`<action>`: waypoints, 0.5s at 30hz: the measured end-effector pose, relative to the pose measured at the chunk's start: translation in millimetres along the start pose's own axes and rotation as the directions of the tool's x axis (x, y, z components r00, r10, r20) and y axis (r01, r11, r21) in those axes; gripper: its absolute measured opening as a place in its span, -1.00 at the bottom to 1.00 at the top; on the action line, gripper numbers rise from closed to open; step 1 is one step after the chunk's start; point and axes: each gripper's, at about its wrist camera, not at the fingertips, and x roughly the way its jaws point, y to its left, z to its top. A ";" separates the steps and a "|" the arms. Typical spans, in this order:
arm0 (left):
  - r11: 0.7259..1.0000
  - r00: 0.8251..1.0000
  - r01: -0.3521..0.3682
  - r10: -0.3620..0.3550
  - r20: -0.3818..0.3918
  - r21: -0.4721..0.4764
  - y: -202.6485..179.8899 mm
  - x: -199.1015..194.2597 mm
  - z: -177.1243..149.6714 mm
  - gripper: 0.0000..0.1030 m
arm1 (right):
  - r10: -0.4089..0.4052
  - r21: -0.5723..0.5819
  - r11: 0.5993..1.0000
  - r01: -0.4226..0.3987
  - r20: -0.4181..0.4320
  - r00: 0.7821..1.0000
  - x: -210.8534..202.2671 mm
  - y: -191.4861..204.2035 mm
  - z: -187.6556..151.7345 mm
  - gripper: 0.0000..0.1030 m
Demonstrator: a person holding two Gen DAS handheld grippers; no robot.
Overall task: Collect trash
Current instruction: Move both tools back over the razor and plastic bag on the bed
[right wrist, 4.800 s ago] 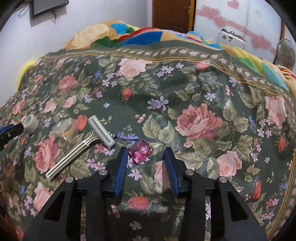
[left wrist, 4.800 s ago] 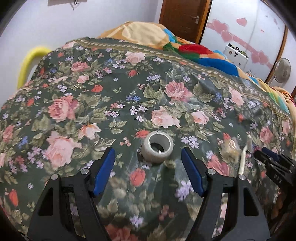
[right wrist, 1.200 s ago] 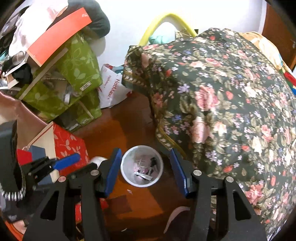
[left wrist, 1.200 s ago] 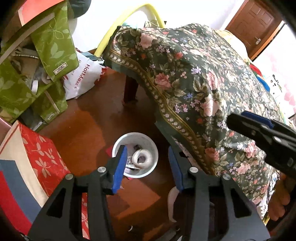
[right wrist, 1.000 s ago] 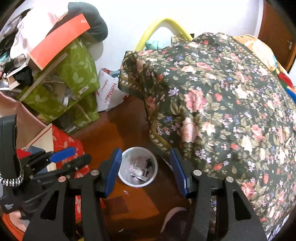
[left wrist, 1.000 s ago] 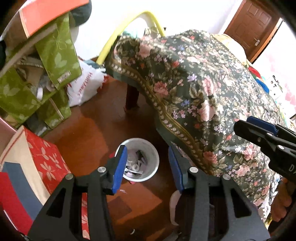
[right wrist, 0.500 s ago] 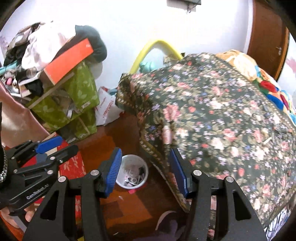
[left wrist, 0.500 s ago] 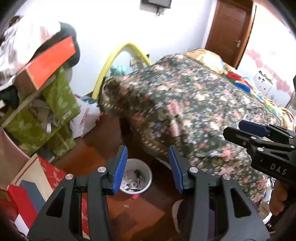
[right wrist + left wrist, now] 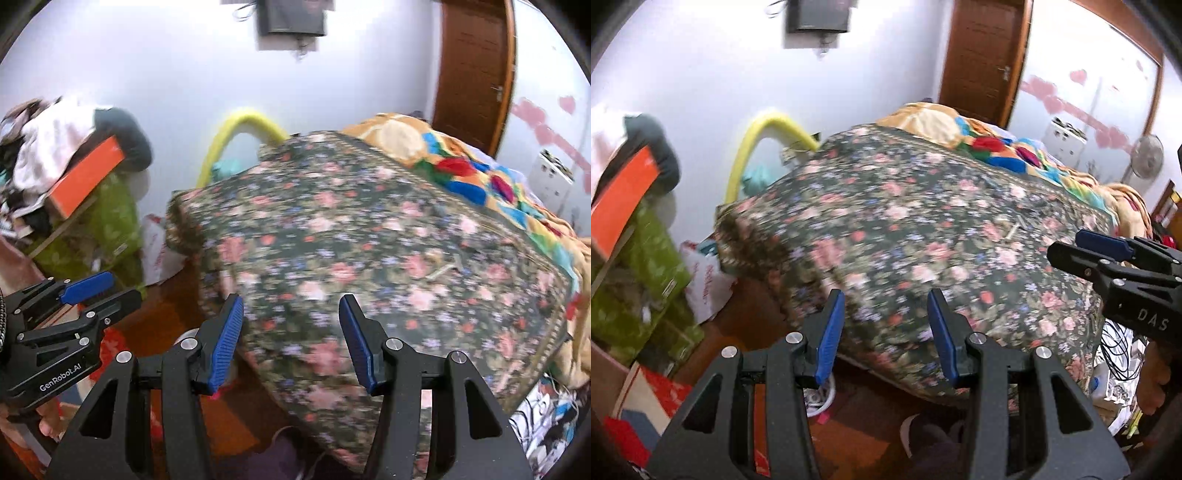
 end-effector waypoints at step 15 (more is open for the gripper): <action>0.987 0.988 0.140 -0.133 -0.084 0.083 -102.3 105.5 48.8 -0.13 | -0.126 0.216 0.967 0.138 -0.068 0.990 25.7 -161.9 -7.3 -0.03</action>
